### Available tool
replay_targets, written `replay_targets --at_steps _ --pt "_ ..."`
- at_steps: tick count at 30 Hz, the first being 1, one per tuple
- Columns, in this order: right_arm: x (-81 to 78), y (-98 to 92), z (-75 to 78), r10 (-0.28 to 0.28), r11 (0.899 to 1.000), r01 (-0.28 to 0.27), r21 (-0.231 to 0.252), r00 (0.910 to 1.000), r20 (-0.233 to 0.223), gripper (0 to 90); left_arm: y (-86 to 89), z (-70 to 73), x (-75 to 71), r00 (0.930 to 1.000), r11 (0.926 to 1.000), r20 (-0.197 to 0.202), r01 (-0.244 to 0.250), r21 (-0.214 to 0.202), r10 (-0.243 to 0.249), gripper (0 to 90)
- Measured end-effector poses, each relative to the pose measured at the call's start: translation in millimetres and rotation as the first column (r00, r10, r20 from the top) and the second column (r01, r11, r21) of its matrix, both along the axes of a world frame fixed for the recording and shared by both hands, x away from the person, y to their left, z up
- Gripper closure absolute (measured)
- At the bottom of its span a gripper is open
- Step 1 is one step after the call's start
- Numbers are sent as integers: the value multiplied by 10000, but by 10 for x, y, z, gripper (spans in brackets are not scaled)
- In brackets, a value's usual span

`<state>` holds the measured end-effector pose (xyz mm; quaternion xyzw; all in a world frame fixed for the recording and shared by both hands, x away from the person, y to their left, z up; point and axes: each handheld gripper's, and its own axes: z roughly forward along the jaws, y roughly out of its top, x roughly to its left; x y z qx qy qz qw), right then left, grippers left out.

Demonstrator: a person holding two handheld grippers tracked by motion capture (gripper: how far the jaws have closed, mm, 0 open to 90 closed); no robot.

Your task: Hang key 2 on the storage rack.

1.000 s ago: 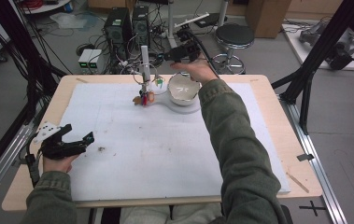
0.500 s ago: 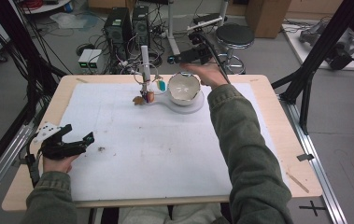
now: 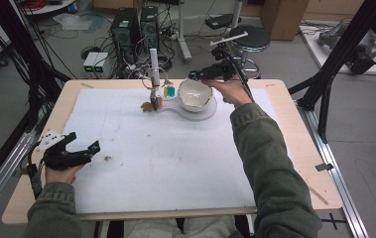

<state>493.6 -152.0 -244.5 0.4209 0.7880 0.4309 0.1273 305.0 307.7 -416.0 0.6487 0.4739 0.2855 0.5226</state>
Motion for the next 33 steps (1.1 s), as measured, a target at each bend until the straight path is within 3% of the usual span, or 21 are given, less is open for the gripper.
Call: replay_targets --at_steps 10,18,33 --pt "-167 -244 -111 -352 9994 350 86 9992 213 5 -5 1 -5 10000 10000 16 -5 -22 5 21" --pt "-241 -413 -248 -367 9993 367 -6 9993 123 5 -19 -6 1 10000 9999 -63 35 107 -34 21" --pt "-384 -581 -475 -455 9989 456 -101 9989 67 5 -14 -8 3 9999 10000 -94 47 71 -46 21"
